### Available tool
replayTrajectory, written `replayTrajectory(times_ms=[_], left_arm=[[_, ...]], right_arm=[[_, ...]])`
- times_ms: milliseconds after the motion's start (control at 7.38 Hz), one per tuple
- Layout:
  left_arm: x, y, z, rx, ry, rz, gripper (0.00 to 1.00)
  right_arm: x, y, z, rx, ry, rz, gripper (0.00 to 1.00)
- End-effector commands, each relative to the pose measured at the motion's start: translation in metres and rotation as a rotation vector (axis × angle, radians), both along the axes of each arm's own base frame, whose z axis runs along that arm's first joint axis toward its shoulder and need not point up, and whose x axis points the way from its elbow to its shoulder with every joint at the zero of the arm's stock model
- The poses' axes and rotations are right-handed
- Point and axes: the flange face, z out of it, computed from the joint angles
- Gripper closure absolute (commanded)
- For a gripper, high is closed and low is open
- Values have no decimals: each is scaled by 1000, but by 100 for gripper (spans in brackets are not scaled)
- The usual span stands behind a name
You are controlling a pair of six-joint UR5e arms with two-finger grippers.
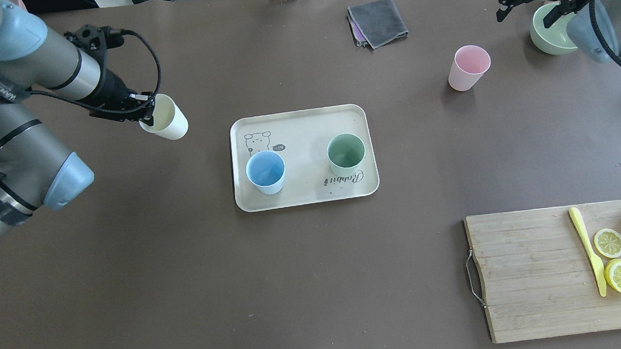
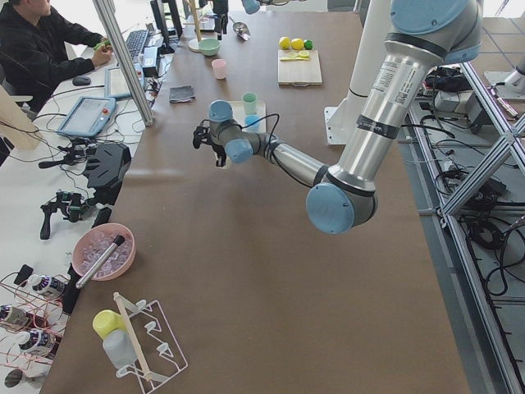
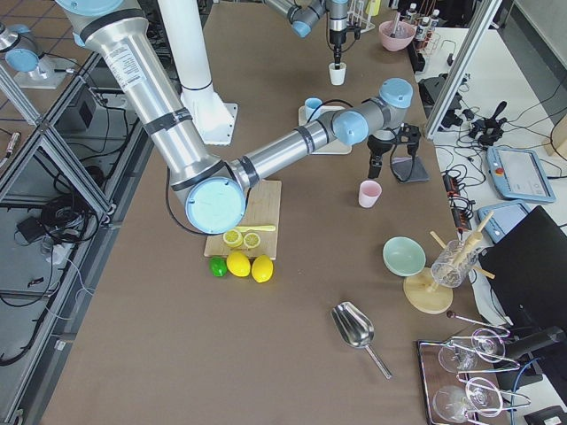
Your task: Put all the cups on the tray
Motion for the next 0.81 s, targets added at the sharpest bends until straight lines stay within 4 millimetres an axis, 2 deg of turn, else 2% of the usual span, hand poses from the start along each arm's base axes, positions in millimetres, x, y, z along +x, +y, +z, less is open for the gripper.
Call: replayTrajectory(times_ms=[0, 136, 271, 407, 542, 678], left_arm=[[41, 5, -65, -77, 15, -17, 100], [70, -7, -83, -76, -1, -42, 100], [104, 2, -95, -81, -15, -70, 100], [121, 15, -100, -94, -9, -61, 100], [142, 31, -100, -91, -22, -60, 100], [153, 39, -100, -81, -32, -67, 100]], right_arm=[[-5, -10, 42, -4, 33, -41, 0], [-21, -10, 58, 12, 30, -56, 0], [-23, -10, 79, 18, 29, -55, 0], [-25, -9, 93, 4, 39, -60, 0], [-29, -10, 92, 8, 45, -59, 0], [-33, -11, 88, 12, 47, -61, 0]])
